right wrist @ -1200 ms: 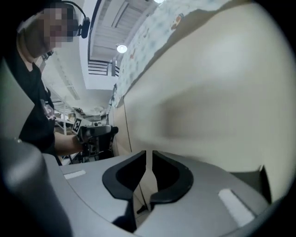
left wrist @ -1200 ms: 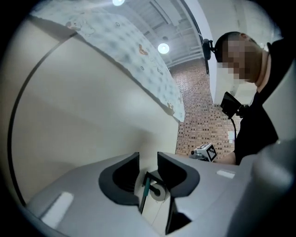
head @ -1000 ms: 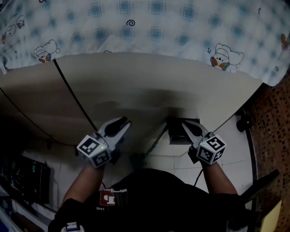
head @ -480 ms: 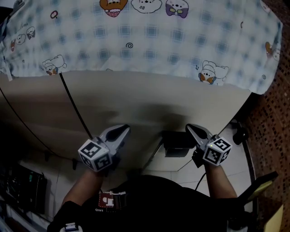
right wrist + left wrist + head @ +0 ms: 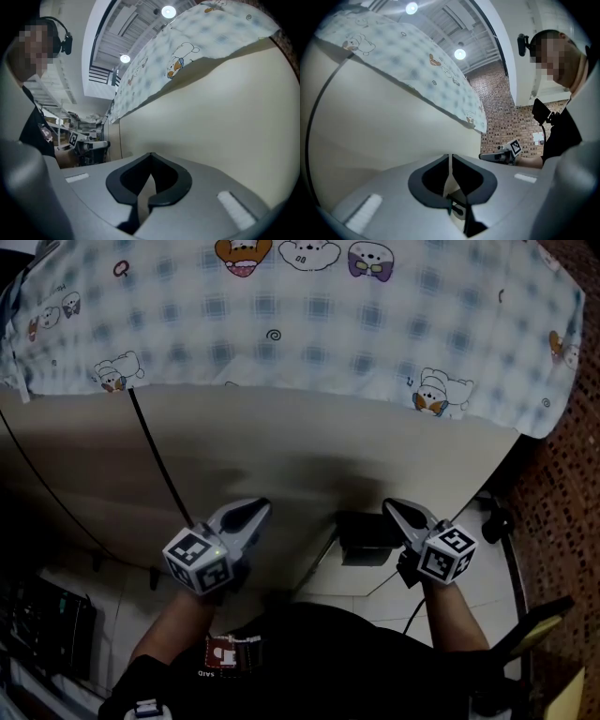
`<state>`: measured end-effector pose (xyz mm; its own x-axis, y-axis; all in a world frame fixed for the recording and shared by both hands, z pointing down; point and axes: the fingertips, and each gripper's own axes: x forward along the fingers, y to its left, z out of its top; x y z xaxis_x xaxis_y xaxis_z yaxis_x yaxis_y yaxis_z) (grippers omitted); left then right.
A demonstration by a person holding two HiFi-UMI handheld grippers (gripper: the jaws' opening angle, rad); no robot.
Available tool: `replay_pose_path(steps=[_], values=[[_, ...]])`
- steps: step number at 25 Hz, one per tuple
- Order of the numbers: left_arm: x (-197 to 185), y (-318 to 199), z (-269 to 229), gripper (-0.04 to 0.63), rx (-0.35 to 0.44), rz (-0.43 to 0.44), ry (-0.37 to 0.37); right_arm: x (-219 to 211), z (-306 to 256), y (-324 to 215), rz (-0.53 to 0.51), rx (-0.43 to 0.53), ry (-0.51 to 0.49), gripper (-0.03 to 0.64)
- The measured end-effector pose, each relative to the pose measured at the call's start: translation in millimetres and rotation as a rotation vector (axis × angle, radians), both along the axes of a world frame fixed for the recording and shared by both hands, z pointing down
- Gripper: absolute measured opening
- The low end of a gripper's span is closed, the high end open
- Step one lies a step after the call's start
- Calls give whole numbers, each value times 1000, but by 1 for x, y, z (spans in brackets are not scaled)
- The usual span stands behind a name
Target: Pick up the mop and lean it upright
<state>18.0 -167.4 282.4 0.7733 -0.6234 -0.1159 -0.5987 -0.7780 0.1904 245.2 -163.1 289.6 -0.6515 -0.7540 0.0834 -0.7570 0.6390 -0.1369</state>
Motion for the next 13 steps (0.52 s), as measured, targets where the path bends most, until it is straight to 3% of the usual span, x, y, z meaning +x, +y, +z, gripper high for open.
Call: replay_pose_path(steps=[13], values=[[0, 6, -1, 23, -4, -2, 0, -2, -1, 8, -5, 1, 26, 12]])
